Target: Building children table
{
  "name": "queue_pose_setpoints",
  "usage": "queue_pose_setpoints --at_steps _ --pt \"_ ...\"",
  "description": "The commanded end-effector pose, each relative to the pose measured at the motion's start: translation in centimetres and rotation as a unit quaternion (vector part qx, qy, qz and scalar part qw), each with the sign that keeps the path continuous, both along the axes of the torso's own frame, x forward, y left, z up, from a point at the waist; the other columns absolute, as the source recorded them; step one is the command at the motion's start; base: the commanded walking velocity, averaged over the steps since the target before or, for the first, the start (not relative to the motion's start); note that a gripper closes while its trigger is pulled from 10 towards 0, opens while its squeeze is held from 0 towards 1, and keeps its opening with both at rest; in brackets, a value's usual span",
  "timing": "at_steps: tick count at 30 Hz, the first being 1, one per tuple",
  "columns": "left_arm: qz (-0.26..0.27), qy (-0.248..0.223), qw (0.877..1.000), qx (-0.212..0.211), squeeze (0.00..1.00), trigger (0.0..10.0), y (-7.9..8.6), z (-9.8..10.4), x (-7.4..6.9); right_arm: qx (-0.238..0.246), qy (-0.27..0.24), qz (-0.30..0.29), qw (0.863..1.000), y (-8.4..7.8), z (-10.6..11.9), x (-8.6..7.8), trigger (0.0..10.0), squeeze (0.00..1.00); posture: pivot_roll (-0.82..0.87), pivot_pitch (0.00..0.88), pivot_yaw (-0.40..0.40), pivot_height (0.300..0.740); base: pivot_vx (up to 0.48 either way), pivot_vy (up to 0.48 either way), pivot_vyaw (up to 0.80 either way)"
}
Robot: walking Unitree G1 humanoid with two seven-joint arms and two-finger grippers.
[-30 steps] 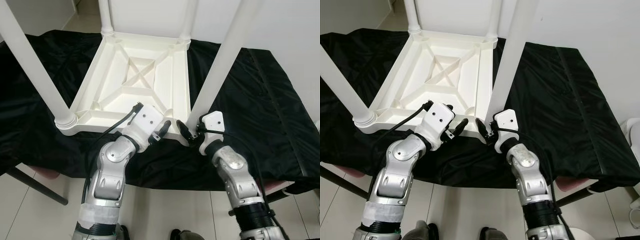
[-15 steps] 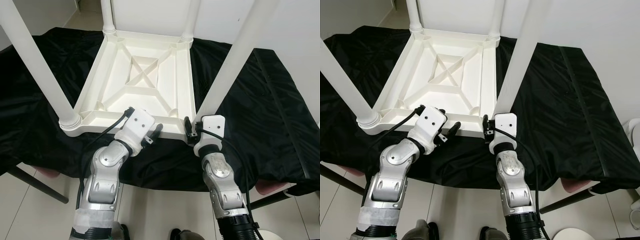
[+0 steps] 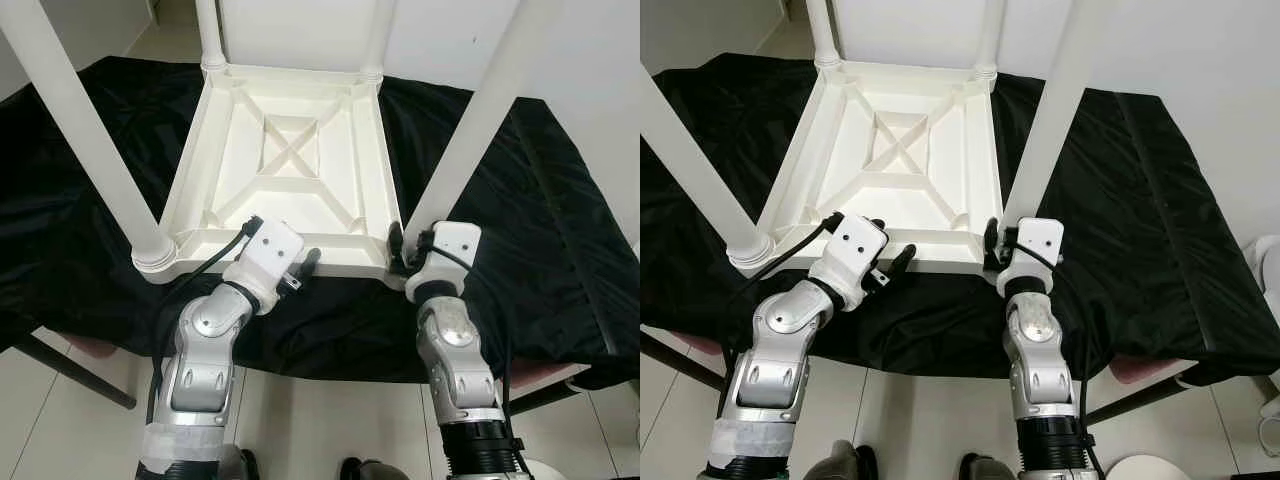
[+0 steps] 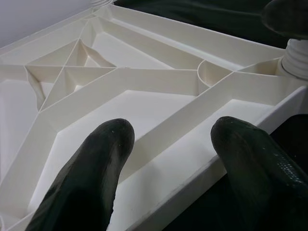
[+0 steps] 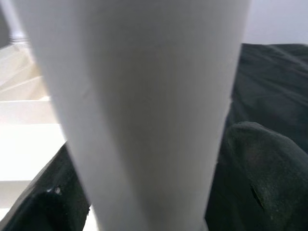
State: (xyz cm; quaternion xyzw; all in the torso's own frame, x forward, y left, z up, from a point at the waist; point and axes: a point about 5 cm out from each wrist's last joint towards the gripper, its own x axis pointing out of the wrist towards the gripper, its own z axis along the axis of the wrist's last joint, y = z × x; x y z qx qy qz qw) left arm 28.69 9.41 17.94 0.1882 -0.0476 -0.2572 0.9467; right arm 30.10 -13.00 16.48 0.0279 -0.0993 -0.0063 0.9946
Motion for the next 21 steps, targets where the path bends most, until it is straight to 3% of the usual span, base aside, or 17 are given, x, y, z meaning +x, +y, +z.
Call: queue_pose_setpoints --at_steps 1,2,3,5,6,10,16,18,21 --pt "0.085 -0.018 0.996 -0.020 0.00 10.0 0.7 -0.1 0.3 0.001 -0.001 0.027 1.000 0.3 0.0 -0.1 10.0 1.00 -0.09 0.130 -0.015 0.740 0.000 0.000 0.00" --pt "0.085 -0.018 0.996 -0.020 0.00 10.0 0.7 -0.1 0.3 0.001 -0.001 0.027 1.000 0.3 0.0 -0.1 10.0 1.00 -0.09 0.130 -0.015 0.740 0.000 0.000 0.00" --pt "0.085 -0.018 0.996 -0.021 0.00 10.0 0.7 -0.2 0.3 -0.003 -0.001 0.044 0.999 0.3 0.0 -0.1 10.0 0.34 -0.09 0.130 -0.017 0.740 0.000 0.000 0.00" --pt "0.085 -0.018 0.996 -0.021 0.00 10.0 0.7 -0.2 0.2 -0.007 0.000 0.055 0.998 0.3 0.0 -0.2 10.0 0.34 -0.10 0.129 -0.017 0.740 0.000 0.000 0.00" --pt "0.084 -0.018 0.996 -0.020 0.00 10.0 0.7 -0.2 0.2 -0.010 0.002 0.073 0.997 0.3 0.0 -0.3 10.0 0.00 -0.10 0.129 -0.017 0.740 0.000 0.000 0.00" --pt "0.077 -0.016 0.997 -0.017 0.00 10.0 0.8 -0.3 0.1 -0.037 0.002 0.150 0.988 -0.4 -0.1 -0.3 10.0 0.00 -0.10 0.126 -0.018 0.740 0.000 0.000 0.00" --pt "0.062 -0.014 0.998 -0.014 0.00 10.0 0.9 -0.5 -0.2 -0.068 0.004 0.189 0.980 -1.4 0.0 0.0 10.0 0.00 -0.10 0.126 -0.018 0.740 0.000 0.000 0.00" --pt "0.044 -0.014 0.999 -0.014 0.00 10.0 0.7 -0.5 -0.5 -0.071 0.006 0.197 0.978 -1.8 0.0 0.2 10.0 0.00 -0.10 0.124 -0.020 0.740 0.000 0.000 0.00" --pt "-0.029 -0.012 0.999 -0.022 0.00 10.0 -0.6 -0.4 -2.0 -0.099 0.012 0.238 0.966 -3.2 -0.1 0.7 10.0 0.00 -0.09 0.122 -0.017 0.740 0.000 0.000 0.00"
